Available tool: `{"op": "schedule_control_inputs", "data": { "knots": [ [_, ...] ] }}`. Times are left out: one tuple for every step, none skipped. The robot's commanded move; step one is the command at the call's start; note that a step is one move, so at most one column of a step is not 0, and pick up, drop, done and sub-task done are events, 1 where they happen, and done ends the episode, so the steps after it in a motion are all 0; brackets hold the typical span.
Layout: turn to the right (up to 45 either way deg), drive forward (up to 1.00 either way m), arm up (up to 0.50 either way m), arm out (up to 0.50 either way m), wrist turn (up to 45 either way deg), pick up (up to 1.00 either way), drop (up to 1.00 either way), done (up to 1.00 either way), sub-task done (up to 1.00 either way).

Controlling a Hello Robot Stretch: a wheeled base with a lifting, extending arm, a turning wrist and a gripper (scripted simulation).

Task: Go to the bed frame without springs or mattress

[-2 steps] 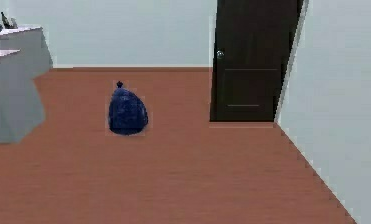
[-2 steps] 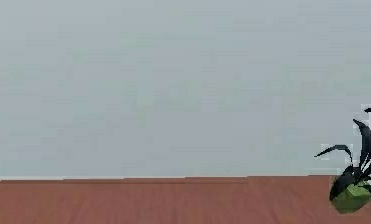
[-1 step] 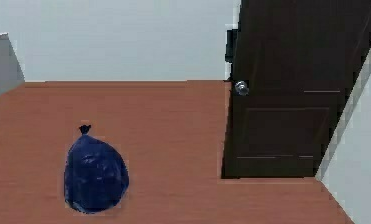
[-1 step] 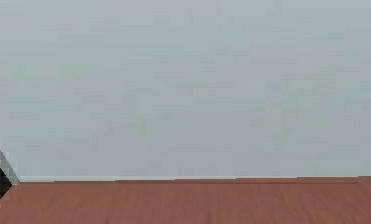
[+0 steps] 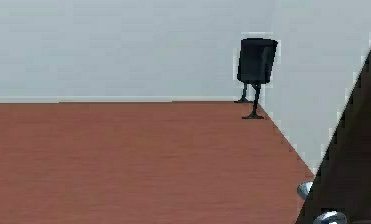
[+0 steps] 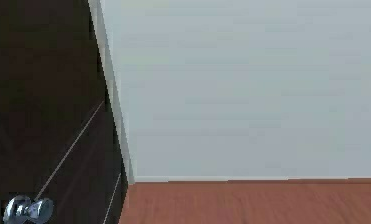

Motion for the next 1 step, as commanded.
{"op": "schedule_control_inputs", "data": {
  "knots": [
    [-3.0, 0.0, 0.0, 0.0, 0.0, 0.0, 0.0, 0.0, 0.0]
  ]
}}
